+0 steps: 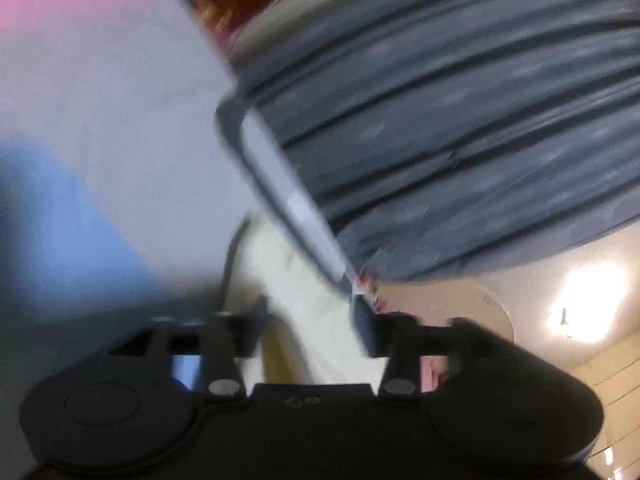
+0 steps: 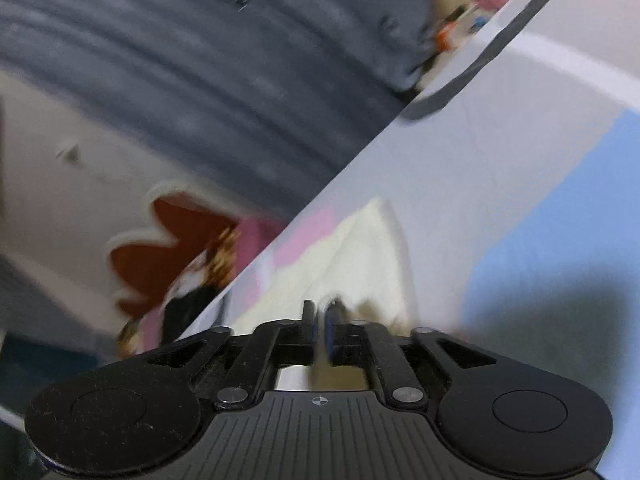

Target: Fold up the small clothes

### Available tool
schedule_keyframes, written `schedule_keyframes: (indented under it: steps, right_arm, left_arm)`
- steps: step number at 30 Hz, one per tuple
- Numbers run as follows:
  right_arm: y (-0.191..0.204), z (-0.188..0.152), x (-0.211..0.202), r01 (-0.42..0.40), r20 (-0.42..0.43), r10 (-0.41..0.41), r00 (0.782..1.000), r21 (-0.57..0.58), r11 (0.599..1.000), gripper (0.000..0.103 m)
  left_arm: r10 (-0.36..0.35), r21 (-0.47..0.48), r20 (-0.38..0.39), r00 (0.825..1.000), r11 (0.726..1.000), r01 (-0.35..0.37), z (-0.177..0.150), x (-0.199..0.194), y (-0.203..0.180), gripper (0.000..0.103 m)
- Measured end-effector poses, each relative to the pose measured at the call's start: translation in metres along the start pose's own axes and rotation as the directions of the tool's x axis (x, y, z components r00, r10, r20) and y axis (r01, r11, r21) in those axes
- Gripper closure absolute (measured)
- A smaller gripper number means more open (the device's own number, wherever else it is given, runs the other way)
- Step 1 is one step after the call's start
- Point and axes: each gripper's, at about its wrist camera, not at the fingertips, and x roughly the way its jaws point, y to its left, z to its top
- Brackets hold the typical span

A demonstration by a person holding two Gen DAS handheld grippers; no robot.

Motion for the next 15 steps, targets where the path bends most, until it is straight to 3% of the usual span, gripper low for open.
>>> schedule_keyframes:
  steps: [1,3,4,7,10,13,14,15]
  right_arm:
    - [0.001,0.002,-0.005,-0.005,0.035,0.006,0.999,-0.034,0.999,0.05]
    - [0.003,0.005,-0.018,-0.012,0.05,0.017,0.999,-0.111,0.994,0.05]
    - [0.005,0.004,-0.023,-0.014,0.053,0.023,0.998,-0.161,0.987,0.051]
    - [0.014,-0.007,-0.038,-0.024,0.015,0.031,0.999,-0.34,0.94,0.051]
    - [0.014,-0.022,-0.048,0.014,-0.008,-0.021,1.0,-0.506,0.862,0.051]
    - [0.017,-0.041,-0.044,0.022,-0.065,-0.085,0.994,-0.648,0.762,0.051]
    - [0.02,-0.047,-0.038,0.024,-0.076,-0.104,0.992,-0.686,0.727,0.051]
    - [0.023,-0.052,-0.03,0.03,-0.078,-0.125,0.989,-0.724,0.689,0.051]
  left_arm:
    - [-0.001,0.06,0.006,1.0,0.998,0.001,0.005,-0.006,-0.003,0.052]
    - [0.015,0.191,-0.017,1.0,0.981,-0.012,0.007,-0.016,-0.01,0.054]
    - [0.047,0.296,-0.033,0.998,0.955,-0.035,0.005,-0.02,-0.017,0.056]
    - [0.122,0.552,-0.049,0.991,0.83,-0.075,-0.011,-0.037,-0.029,0.064]
    - [0.201,0.668,-0.102,0.974,0.74,-0.083,-0.025,-0.043,-0.03,0.07]
    - [0.28,0.806,-0.117,0.953,0.587,-0.074,-0.048,-0.029,-0.041,0.07]
    - [0.298,0.829,-0.117,0.947,0.554,-0.072,-0.053,-0.021,-0.046,0.07]
    - [0.307,0.838,-0.114,0.945,0.54,-0.075,-0.055,-0.011,-0.049,0.07]
